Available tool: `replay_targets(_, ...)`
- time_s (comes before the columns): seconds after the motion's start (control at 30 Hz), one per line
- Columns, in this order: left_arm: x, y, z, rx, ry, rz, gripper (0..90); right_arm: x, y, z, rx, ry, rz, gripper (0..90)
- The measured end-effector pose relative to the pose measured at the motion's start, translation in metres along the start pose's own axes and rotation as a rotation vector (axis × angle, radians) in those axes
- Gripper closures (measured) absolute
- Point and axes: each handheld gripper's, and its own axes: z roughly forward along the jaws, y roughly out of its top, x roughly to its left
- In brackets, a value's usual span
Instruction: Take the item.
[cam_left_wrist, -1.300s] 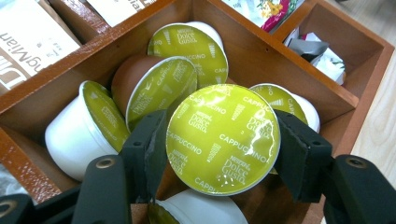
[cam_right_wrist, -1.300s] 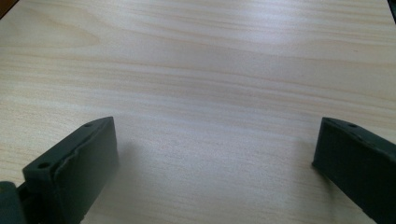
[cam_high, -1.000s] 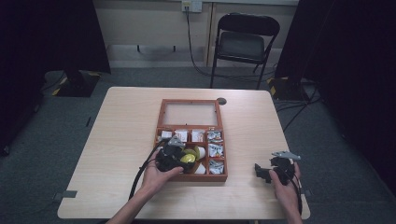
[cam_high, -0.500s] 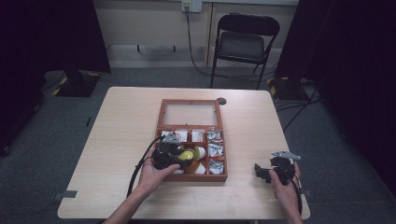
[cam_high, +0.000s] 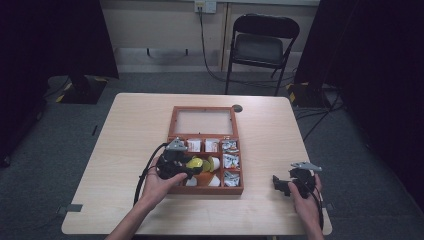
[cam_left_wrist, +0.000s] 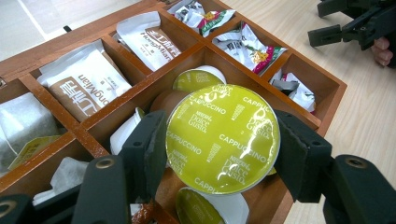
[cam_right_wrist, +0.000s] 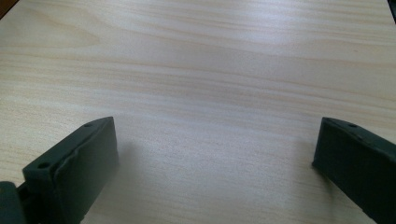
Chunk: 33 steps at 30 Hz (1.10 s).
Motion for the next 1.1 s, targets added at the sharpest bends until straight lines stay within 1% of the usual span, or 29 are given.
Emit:
replay_targets(0.13, 0.003, 0.002, -0.005, -0.009, 0.004, 0.002, 39.5, 0.000, 0.000, 0.000, 0.000, 0.000, 0.000, 0.0)
replay_targets(0.2, 0.004, 0.003, -0.008, -0.024, -0.014, -0.007, 39.5, 0.000, 0.000, 0.000, 0.000, 0.000, 0.000, 0.0)
replay_targets(0.23, 0.005, 0.003, -0.009, -0.029, -0.012, -0.010, 39.5, 0.000, 0.000, 0.000, 0.000, 0.000, 0.000, 0.0)
replay_targets(0.3, 0.006, 0.003, -0.011, -0.028, -0.001, -0.004, 39.5, 0.000, 0.000, 0.000, 0.000, 0.000, 0.000, 0.0)
replay_targets(0.5, 0.010, 0.004, -0.019, -0.043, 0.012, -0.011, 39.5, 0.000, 0.000, 0.000, 0.000, 0.000, 0.000, 0.0)
replay_targets(0.53, 0.012, 0.005, -0.022, -0.046, 0.014, -0.013, 39.5, 0.000, 0.000, 0.000, 0.000, 0.000, 0.000, 0.0)
replay_targets(0.8, 0.016, 0.006, -0.030, -0.063, 0.024, -0.023, 39.5, 0.000, 0.000, 0.000, 0.000, 0.000, 0.000, 0.0)
replay_targets(1.1, 0.023, 0.006, -0.040, -0.080, 0.038, -0.035, 39.5, 0.000, 0.000, 0.000, 0.000, 0.000, 0.000, 0.0)
